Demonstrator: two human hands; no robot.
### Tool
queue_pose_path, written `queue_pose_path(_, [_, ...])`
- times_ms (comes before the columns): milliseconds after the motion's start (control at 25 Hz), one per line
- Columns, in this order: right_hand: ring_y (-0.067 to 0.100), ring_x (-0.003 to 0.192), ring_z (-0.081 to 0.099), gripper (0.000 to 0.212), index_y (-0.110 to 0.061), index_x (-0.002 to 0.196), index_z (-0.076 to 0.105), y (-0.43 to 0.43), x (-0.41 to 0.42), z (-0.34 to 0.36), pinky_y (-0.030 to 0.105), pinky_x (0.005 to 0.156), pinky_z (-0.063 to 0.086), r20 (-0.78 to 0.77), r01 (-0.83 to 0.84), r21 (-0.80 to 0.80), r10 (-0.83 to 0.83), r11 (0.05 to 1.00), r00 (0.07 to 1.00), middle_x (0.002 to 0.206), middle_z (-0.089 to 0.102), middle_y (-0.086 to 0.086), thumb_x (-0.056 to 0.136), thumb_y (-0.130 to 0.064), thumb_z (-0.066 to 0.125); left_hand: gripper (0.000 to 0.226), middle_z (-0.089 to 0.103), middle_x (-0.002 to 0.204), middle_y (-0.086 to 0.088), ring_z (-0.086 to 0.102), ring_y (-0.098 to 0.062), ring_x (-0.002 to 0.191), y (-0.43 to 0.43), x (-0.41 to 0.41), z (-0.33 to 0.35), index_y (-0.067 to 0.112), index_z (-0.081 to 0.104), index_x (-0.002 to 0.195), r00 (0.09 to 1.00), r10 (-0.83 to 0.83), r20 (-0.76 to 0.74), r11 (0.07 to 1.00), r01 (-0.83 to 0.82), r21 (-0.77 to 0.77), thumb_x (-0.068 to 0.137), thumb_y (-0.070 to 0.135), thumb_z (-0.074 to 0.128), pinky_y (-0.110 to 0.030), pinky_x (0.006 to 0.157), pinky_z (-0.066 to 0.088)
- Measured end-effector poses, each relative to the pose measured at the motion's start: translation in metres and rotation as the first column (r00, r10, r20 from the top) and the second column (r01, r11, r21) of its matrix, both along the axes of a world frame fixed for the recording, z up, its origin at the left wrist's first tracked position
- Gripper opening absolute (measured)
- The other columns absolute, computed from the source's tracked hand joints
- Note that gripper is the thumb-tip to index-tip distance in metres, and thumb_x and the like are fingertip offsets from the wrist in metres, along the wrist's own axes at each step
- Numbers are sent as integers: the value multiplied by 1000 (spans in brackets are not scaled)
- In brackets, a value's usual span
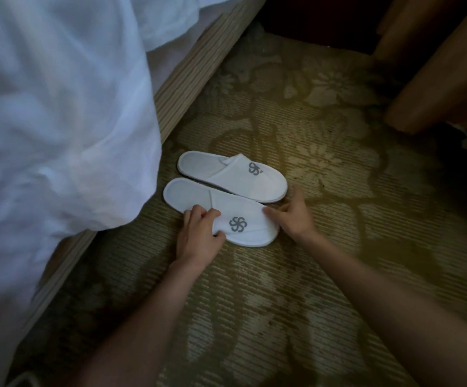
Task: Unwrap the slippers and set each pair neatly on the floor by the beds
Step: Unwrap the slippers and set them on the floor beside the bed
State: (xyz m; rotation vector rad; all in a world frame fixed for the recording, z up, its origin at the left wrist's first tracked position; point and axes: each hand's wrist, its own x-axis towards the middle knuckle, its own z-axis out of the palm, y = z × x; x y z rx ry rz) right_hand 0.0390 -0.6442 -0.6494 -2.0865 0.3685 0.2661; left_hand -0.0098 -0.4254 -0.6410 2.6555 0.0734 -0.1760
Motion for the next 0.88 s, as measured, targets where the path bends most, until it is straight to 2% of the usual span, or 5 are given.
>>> queue_pose_path(160, [18,83,63,81,-14,149,30,8,-11,-6,39,78,53,27,-3,40,2,999,1000,83,62,-1,82,-16,77,42,50,117,-9,42,-27,116,2,0,0,19,59,123,1000,16,12,1000,-16,19,81,26,63,-39,91,46])
queue_pose_path(480, [20,86,65,78,-13,147,31,12,-5,-10,37,78,53,46,-14,-21,15,1000,999,82,61,-7,83,-18,75,48,49,121,-9,41,-28,117,9,2,2,19,56,127,999,5,-39,1000,-4,11,80,28,63,-39,98,42])
queue_pose_path(560, [20,85,65,76,-15,146,34,12,-6,-9,36,76,53,57,-8,-59,11,998,998,81,61,-9,82,-21,75,45,52,119,-9,44,-29,115,7,3,5,18,59,125,999,47,-6,999,-47,9,81,29,60,-39,99,42])
queue_pose_path(720, [18,81,65,59,-15,134,50,5,-9,19,31,73,50,102,41,-93,-32,995,994,76,60,-11,82,-26,75,32,60,111,-11,51,-31,109,2,3,33,14,66,113,967,220,127,969,-202,-144,83,20,58,-40,91,46])
queue_pose_path(880, [3,69,58,36,-14,119,62,6,-27,109,22,59,46,41,65,-46,-63,997,997,76,60,-10,87,-26,71,25,65,103,-6,58,-27,101,-19,-28,120,15,67,106,968,237,82,934,-203,-294,82,18,61,-37,86,49])
